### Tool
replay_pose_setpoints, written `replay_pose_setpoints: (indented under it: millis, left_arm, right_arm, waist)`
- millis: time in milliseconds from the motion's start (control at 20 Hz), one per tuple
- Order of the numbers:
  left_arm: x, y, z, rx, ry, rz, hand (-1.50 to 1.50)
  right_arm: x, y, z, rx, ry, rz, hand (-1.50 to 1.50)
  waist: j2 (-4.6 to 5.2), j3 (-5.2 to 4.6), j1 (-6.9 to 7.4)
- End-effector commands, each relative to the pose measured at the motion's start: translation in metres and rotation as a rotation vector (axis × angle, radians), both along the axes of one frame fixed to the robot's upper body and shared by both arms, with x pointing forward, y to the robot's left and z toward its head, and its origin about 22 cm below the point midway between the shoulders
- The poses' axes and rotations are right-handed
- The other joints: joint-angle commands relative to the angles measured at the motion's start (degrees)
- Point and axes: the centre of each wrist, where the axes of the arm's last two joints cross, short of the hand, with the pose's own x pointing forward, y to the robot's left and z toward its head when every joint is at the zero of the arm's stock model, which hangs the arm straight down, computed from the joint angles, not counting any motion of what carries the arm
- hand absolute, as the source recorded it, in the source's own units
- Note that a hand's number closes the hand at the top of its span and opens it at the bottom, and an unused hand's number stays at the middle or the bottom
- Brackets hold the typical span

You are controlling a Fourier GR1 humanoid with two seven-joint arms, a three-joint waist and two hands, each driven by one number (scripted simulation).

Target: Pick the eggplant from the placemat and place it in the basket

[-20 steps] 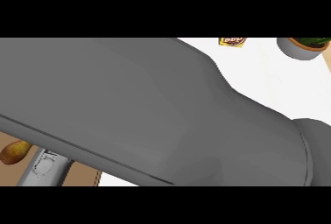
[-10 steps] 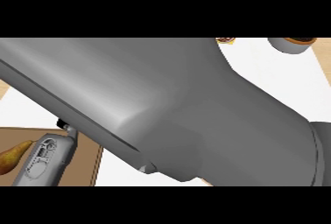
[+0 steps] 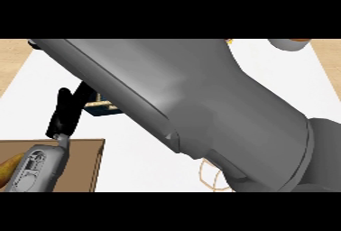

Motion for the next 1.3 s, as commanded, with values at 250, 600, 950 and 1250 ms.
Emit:
replay_pose_setpoints:
  millis: [250, 600, 950, 1250]
  left_arm:
    - [-0.006, 0.006, -0.006, -0.011, 0.001, 0.018, 0.0]
    - [-0.005, -0.002, -0.002, -0.006, -0.002, 0.012, 0.0]
    - [-0.009, 0.011, -0.011, -0.016, 0.015, 0.024, 0.0]
    - [-0.008, 0.005, -0.018, -0.006, 0.019, 0.033, 0.0]
  right_arm:
    - [0.018, -0.014, -0.048, -0.002, 0.092, -0.022, 1.5]
    - [0.037, -0.037, -0.093, 0.17, 0.201, -0.07, 1.5]
    - [0.037, -0.045, -0.118, 0.308, 0.135, -0.037, -1.5]
    - [0.032, -0.044, -0.124, 0.46, -0.072, -0.02, -1.5]
  waist:
    - [0.06, 0.06, -1.16]
    - [0.26, 0.07, -0.5]
    - [0.17, 0.08, -1.08]
    - [-0.05, 0.12, -2.18]
